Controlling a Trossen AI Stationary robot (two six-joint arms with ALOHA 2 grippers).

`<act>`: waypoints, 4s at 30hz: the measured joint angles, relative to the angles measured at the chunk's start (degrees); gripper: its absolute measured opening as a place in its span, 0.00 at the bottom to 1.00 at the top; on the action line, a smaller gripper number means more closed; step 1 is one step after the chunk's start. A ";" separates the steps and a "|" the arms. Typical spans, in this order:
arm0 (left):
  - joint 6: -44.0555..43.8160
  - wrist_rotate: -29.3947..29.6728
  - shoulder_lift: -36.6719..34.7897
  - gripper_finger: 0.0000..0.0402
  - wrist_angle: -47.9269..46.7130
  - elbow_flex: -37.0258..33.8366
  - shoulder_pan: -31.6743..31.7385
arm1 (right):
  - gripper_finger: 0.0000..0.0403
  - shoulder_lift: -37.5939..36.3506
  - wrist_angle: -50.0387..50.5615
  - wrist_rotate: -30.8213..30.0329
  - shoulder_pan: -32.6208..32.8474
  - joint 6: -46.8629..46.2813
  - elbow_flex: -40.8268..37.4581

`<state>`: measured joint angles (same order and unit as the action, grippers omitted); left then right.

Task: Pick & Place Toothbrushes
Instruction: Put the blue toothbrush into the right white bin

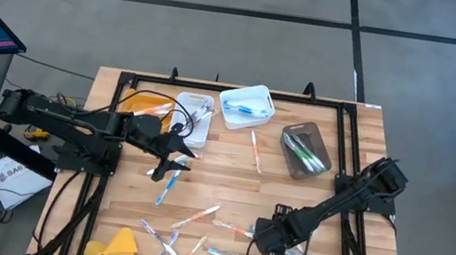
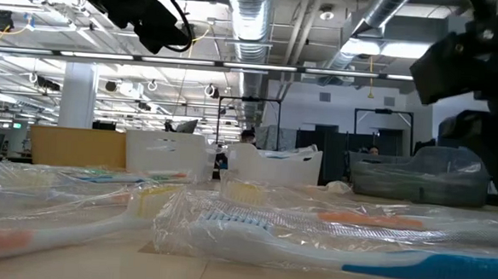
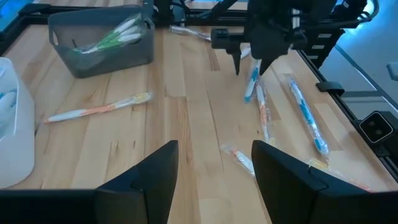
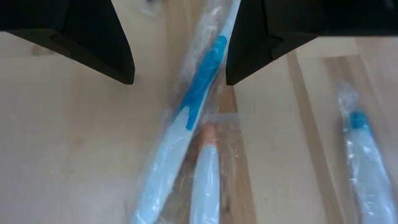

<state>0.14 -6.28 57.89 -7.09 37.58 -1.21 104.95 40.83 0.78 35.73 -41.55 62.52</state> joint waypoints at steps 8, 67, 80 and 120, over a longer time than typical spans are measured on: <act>0.00 -0.02 0.00 0.49 -0.12 0.00 0.00 | 0.62 3.43 0.75 0.44 -0.59 0.99 0.44; -0.45 -0.02 0.00 0.49 25.52 -18.76 0.00 | 0.02 -0.43 32.46 -28.33 -25.55 32.19 19.12; -8.42 -3.43 0.00 0.49 41.21 -23.63 -0.02 | 0.02 -7.16 9.18 -31.27 -38.06 60.36 19.19; -15.54 -4.09 0.00 0.49 56.19 -32.72 -3.78 | 0.03 4.26 -12.27 -8.25 -61.78 75.91 19.02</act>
<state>-15.40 -10.37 57.89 49.10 4.86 -4.99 109.22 28.57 -7.46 -26.06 34.35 81.54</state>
